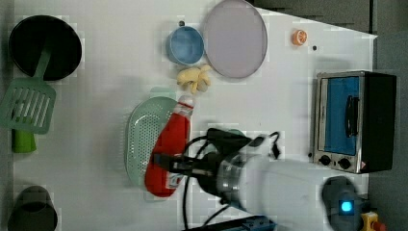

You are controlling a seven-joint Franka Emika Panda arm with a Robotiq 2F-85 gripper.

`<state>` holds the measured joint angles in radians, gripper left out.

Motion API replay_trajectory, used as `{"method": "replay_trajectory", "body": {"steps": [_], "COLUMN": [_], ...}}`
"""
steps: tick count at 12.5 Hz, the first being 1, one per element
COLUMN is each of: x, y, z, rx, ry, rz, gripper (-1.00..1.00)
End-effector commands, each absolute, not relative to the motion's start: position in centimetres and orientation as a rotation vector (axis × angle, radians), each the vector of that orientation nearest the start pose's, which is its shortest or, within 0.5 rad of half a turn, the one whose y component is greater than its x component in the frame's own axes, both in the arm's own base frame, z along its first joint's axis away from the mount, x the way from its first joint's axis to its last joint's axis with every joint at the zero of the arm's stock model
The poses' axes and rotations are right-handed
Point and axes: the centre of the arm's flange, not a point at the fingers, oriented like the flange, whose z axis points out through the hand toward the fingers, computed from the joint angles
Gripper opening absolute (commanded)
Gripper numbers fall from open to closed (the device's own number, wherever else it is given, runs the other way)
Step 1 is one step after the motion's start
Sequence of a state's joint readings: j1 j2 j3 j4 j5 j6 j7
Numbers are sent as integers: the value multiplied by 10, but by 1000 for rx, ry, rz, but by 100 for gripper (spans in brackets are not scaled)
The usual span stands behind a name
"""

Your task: Pick ketchup from strainer and place it on the table

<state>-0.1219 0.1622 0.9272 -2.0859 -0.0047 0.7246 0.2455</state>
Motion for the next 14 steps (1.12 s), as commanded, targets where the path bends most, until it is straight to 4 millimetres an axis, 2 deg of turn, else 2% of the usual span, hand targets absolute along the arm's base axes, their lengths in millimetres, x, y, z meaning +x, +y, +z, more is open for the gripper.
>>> {"method": "replay_trajectory", "body": {"steps": [1,4,7,11,14], "x": [471,521,560,588,587], "y": [339,273,192,78,13], "z": [418,450,462,453,434], "rx": [-2960,-2955,-2935,-2912,-2893], "ry": [358,448,569,772,930], "rz": [124,71,1,-15,28], "gripper": [21,21,21,21,21]}}
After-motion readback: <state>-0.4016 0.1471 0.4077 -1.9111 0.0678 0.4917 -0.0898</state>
